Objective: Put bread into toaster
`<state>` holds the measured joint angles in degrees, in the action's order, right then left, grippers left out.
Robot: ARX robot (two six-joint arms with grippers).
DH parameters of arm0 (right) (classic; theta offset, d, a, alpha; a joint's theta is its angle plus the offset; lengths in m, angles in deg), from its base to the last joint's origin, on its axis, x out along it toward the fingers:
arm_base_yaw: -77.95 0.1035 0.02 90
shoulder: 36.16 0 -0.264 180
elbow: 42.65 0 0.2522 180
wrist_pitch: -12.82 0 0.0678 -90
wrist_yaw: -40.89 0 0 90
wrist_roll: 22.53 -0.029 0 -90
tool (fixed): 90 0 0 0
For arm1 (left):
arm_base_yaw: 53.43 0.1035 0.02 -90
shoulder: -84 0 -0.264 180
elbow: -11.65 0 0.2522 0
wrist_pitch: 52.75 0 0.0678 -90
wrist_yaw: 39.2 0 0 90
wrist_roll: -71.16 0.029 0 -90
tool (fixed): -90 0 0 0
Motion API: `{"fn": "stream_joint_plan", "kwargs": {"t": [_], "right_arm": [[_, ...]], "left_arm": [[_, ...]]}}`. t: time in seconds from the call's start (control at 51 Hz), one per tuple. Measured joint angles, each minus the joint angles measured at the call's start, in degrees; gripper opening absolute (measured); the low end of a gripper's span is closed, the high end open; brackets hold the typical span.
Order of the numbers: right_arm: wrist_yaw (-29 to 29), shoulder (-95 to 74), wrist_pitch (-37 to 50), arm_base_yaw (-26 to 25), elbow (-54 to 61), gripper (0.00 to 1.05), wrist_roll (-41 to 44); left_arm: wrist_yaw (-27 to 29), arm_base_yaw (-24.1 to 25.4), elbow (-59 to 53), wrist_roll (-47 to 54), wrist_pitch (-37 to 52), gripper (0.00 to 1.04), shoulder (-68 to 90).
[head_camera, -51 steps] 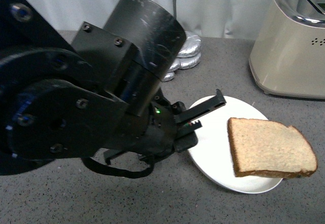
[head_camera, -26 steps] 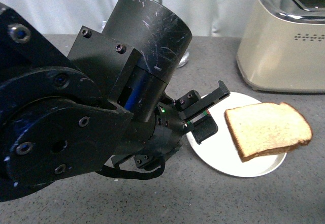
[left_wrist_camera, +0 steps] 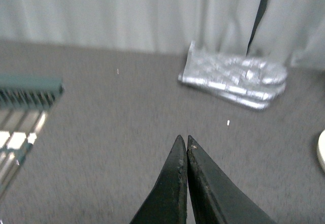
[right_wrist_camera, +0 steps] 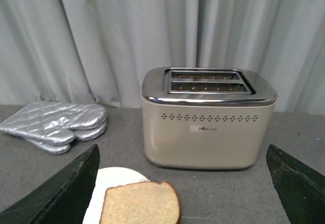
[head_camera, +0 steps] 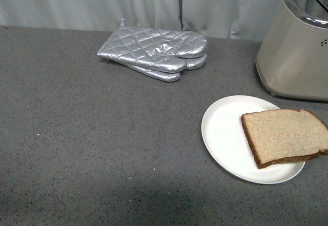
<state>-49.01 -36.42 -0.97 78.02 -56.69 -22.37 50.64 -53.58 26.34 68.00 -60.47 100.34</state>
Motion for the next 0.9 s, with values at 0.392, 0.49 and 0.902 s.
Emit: {"fn": "stream_joint_plan", "kwargs": {"t": [0.392,0.49,0.902], "right_arm": [[-0.2,0.0,0.0,0.0,0.0,0.95,0.0],[-0.2,0.0,0.0,0.0,0.0,0.95,0.0],[-0.5,-51.3,11.0,-11.2,-8.3,0.95,-25.7]], "left_arm": [[0.2,0.0,0.0,2.5,-6.0,0.06,-16.1],[0.2,0.0,0.0,2.7,-6.0,0.22,-16.1],[0.2,0.0,0.0,2.7,-6.0,0.9,-16.1]]}}
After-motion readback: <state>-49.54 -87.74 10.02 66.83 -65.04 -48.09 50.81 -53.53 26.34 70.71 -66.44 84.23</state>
